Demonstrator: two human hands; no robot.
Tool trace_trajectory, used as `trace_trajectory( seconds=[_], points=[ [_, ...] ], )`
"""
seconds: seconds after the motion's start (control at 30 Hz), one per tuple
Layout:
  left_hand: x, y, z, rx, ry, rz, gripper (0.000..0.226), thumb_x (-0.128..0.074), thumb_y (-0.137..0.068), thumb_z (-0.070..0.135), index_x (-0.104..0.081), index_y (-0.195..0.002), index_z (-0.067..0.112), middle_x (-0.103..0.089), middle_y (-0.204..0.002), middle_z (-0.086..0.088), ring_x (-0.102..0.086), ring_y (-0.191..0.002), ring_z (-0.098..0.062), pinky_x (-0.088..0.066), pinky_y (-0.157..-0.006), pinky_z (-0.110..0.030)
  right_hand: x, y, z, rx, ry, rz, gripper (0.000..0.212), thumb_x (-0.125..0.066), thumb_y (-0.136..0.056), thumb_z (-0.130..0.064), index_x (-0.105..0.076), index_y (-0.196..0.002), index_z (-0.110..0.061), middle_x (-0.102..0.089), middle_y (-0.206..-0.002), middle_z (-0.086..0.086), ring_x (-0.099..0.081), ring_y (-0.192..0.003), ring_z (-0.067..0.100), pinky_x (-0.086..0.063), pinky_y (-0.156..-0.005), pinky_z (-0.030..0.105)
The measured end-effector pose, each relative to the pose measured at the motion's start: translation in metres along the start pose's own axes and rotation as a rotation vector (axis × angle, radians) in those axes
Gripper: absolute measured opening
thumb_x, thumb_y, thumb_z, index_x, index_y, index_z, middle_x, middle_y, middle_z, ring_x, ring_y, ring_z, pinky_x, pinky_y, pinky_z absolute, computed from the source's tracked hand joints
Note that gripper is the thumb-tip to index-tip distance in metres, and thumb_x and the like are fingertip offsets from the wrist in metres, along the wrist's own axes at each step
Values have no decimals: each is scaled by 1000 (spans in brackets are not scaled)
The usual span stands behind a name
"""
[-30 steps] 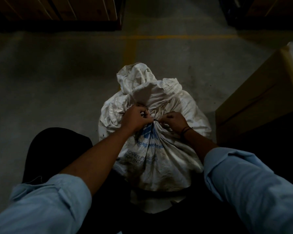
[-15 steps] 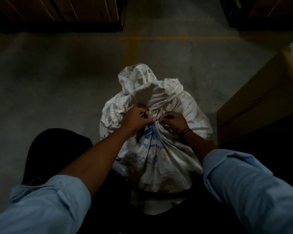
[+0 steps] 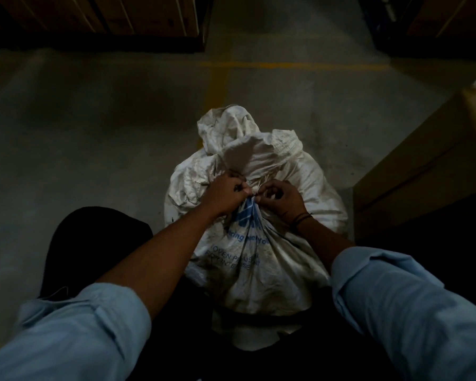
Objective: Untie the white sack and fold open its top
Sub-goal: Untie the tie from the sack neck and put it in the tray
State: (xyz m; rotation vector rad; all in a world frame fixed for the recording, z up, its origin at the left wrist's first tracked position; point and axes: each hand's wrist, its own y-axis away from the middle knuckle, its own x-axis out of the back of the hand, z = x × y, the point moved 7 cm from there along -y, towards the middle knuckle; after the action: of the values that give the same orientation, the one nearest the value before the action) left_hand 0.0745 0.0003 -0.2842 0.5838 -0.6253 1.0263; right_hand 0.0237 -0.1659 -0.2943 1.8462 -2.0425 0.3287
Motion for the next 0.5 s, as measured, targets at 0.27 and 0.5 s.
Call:
trace_trajectory(
  seconds=[0.27,0.5],
  points=[
    [3,3,7,-25,45,-34,14,-77,-77,20,-78,-89,27,-59,-105,-1,-62,-103,-22,-53,-91,-38,-3,2,3,15,238,39,24,-82,-69,-37,-75,-91,-36,-63,-89,6,-48,-78,-6,-34,-67,1],
    [7,11,18,-94,54,-17,14,-74,-80,19,-74,-90,29,-56,-113,-4,-62,-104,-20,-53,-92,-30,2,9,-8,0,321,94,15,-79,-72,-35,-74,-86,-30,-60,-91,8,-60,-83,22,-51,-77,34]
  ],
)
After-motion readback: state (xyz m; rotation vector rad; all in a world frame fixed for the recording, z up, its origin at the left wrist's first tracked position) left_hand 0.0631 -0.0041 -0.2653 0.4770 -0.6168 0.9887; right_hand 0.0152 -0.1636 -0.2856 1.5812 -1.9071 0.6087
